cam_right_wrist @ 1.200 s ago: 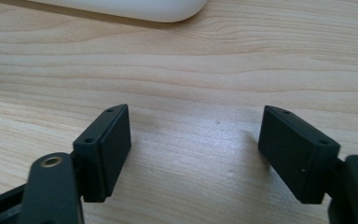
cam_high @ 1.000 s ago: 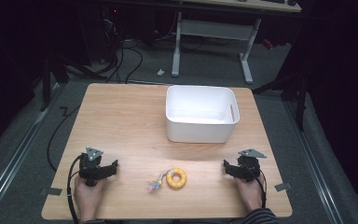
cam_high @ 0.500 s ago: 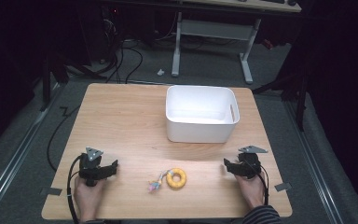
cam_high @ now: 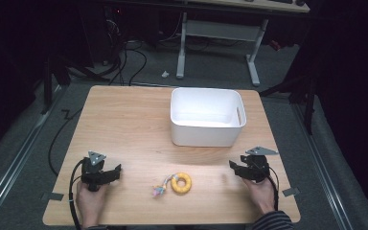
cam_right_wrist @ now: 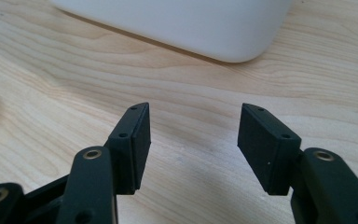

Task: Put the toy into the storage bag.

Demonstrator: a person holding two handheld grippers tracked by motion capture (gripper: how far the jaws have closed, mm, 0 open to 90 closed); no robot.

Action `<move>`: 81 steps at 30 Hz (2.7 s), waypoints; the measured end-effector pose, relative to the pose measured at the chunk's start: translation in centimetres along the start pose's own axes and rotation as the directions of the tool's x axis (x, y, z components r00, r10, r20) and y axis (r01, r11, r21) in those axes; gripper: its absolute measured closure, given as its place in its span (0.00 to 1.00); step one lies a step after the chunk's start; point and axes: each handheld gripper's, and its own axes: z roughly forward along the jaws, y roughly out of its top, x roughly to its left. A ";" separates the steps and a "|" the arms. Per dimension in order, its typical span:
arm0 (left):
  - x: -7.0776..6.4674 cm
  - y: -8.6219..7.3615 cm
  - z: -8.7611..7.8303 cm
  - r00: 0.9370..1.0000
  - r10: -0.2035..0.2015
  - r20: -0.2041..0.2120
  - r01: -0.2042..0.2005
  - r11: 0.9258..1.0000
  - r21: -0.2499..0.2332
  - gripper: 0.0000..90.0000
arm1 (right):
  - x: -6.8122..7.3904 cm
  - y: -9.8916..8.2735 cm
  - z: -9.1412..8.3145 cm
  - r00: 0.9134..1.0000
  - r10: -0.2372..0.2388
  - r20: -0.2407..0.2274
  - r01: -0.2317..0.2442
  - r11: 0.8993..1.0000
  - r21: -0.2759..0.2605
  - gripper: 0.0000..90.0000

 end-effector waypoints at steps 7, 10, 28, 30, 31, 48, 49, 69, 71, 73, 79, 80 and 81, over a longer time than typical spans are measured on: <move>0.0 0.0 0.0 1.000 -0.001 0.001 0.001 1.000 0.000 0.20 | 0.8 1.0 -0.2 0.999 -0.037 -0.033 0.036 0.999 -0.017 0.50; 0.0 0.0 0.0 1.000 -0.002 0.001 0.002 1.000 0.000 0.20 | 1.5 1.5 -0.5 0.998 -0.056 -0.024 0.055 0.998 -0.018 0.48; 0.0 0.0 0.0 1.000 0.008 0.004 -0.008 1.000 0.001 0.20 | 5.8 3.7 0.8 0.975 -0.154 -0.161 0.160 0.987 0.030 0.50; 0.0 0.0 0.0 1.000 0.008 0.004 -0.008 1.000 0.002 0.20 | 6.4 3.9 1.0 0.970 -0.167 -0.179 0.175 0.984 0.034 0.52; 0.0 0.0 0.0 1.000 0.008 0.004 -0.008 1.000 0.001 0.20 | 6.7 4.0 1.1 0.964 -0.184 -0.192 0.194 0.980 0.034 0.52; 0.0 0.0 0.0 1.000 0.008 0.004 -0.008 1.000 0.001 0.20 | 10.7 4.5 3.5 0.906 -0.268 -0.327 0.319 0.941 0.113 0.65; 0.0 0.0 0.0 1.000 0.008 0.005 -0.008 1.000 0.003 0.20 | 10.9 4.5 3.6 0.901 -0.271 -0.338 0.326 0.938 0.116 0.65; 0.0 0.0 0.0 1.000 0.008 0.004 -0.008 1.000 0.001 0.20 | 13.6 4.5 6.4 0.879 -0.313 -0.359 0.405 0.889 0.215 0.67; 0.0 0.0 0.0 1.000 0.008 0.004 -0.008 1.000 0.001 0.20 | 13.8 4.4 6.6 0.880 -0.312 -0.359 0.406 0.886 0.225 0.67; 0.0 0.0 0.0 1.000 0.008 0.004 -0.008 1.000 0.001 0.20 | 14.1 4.3 6.7 0.878 -0.316 -0.360 0.413 0.880 0.236 0.68; 0.0 0.0 0.0 1.000 0.006 0.005 -0.006 1.000 0.003 0.20 | 14.4 4.3 7.1 0.875 -0.337 -0.347 0.432 0.867 0.248 0.71; 0.0 0.0 0.0 1.000 0.007 0.006 -0.007 1.000 0.003 0.20 | 14.5 4.2 7.0 0.875 -0.344 -0.341 0.437 0.865 0.246 0.73; 0.0 0.0 0.0 1.000 0.005 0.006 -0.005 1.000 0.003 0.20 | 14.5 4.2 7.0 0.875 -0.352 -0.333 0.440 0.864 0.242 0.73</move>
